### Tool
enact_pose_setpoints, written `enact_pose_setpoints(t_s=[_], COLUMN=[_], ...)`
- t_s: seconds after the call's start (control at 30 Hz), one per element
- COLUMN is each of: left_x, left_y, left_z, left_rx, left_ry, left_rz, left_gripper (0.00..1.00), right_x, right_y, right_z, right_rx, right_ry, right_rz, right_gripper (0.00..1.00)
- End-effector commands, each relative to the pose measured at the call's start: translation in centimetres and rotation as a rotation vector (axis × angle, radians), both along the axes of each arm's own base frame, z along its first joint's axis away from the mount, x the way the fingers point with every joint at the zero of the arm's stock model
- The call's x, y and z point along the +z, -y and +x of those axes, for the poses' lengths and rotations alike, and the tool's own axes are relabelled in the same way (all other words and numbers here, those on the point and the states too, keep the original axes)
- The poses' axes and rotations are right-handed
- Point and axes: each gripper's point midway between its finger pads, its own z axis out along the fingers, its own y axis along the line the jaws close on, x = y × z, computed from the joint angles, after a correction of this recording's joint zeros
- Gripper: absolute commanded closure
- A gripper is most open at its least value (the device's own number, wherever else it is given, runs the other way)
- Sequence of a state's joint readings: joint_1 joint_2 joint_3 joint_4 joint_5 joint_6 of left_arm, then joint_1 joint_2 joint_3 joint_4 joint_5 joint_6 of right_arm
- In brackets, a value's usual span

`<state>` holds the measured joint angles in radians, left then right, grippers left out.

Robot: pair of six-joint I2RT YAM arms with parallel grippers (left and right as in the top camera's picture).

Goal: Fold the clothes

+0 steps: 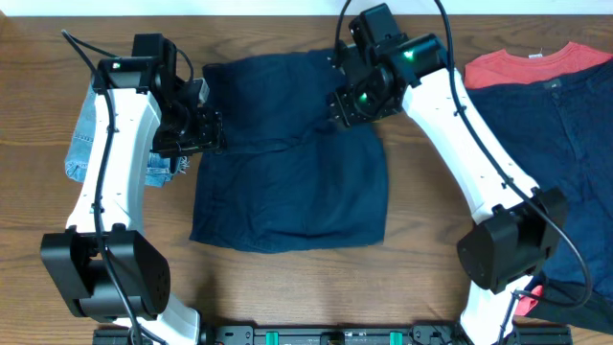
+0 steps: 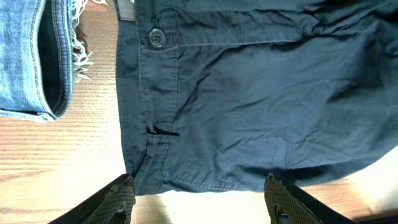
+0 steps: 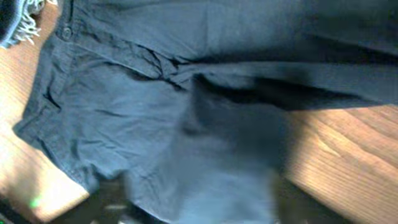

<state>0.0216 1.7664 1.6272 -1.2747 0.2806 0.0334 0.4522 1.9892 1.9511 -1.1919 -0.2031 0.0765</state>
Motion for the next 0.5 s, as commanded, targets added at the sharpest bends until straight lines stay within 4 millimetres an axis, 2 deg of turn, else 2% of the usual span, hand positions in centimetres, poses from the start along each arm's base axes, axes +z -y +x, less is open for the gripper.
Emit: enact_pose_setpoints(t_s=[0.0, 0.17, 0.23, 0.3, 0.47], left_x=[-0.3, -0.4, -0.7, -1.3, -3.9], left_y=[-0.2, -0.1, -0.1, -0.1, -0.1], left_z=[-0.1, -0.6, -1.1, -1.7, -3.3], left_rx=[-0.005, -0.012, -0.012, -0.012, -0.012], left_ry=[-0.009, -0.030, -0.050, -0.077, -0.145], left_rz=[0.013, 0.013, 0.012, 0.011, 0.008], left_gripper=[0.32, 0.32, 0.32, 0.32, 0.37], right_x=[-1.5, -2.6, -3.2, -4.3, -8.6], right_y=[2.9, 9.6, 11.7, 12.6, 13.2], right_z=[0.3, -0.7, -1.8, -3.1, -7.9], right_rx=[-0.096, -0.324, -0.397, -0.420, -0.408], right_ry=[0.003, -0.124, -0.219, -0.327, -0.587], right_rz=[-0.150, -0.266, -0.256, -0.203, -0.105], right_gripper=[0.16, 0.19, 0.26, 0.32, 0.39])
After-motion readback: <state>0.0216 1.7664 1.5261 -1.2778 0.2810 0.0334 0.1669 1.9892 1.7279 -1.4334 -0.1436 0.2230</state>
